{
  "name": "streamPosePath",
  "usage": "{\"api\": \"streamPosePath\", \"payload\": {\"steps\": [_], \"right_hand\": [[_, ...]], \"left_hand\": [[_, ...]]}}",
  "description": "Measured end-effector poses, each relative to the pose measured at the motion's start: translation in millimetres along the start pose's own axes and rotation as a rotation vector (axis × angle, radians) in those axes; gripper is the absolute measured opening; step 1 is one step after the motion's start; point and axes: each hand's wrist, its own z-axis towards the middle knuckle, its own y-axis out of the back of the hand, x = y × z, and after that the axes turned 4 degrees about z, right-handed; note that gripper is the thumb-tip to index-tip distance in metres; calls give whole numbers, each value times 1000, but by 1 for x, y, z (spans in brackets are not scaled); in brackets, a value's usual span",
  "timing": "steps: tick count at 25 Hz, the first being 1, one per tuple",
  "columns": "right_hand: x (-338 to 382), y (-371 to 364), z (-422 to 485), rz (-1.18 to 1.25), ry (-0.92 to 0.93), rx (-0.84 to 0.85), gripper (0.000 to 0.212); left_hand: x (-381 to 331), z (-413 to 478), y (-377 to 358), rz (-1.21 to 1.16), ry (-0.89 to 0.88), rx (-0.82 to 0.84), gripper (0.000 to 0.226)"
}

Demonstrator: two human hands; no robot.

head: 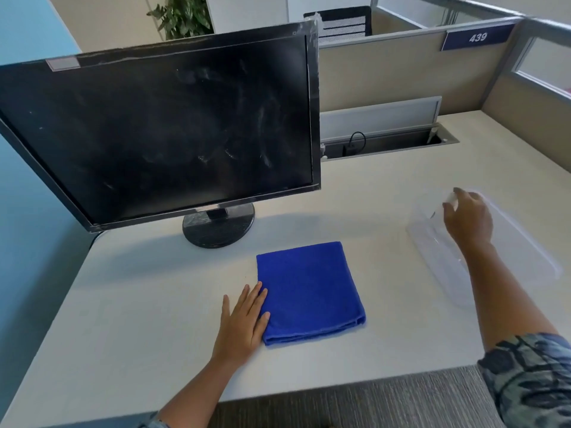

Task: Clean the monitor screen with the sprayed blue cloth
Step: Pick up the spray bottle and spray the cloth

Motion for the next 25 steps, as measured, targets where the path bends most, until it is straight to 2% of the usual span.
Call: {"api": "streamPosePath", "payload": {"steps": [4, 8, 12, 14, 17, 21, 25], "right_hand": [[-4, 1, -2, 96, 7, -59, 28], [13, 27, 8, 227, 75, -151, 26], [61, 59, 1, 434, 239, -293, 30], [92, 60, -16, 543, 358, -291, 27], [128, 31, -57, 737, 370, -82, 22], [153, -34, -131, 998, 71, 378, 18], [169, -72, -184, 1079, -66, 599, 15]], "left_hand": [[-2, -2, 0, -33, -6, -45, 70], [-4, -1, 1, -43, 11, -56, 73], [-5, -3, 1, -60, 29, -59, 75], [-5, -3, 1, -72, 29, -75, 73], [-4, -3, 1, -69, 21, -74, 63], [-2, -3, 2, -221, 29, -118, 50], [-6, 5, 10, -477, 67, -174, 46]]}}
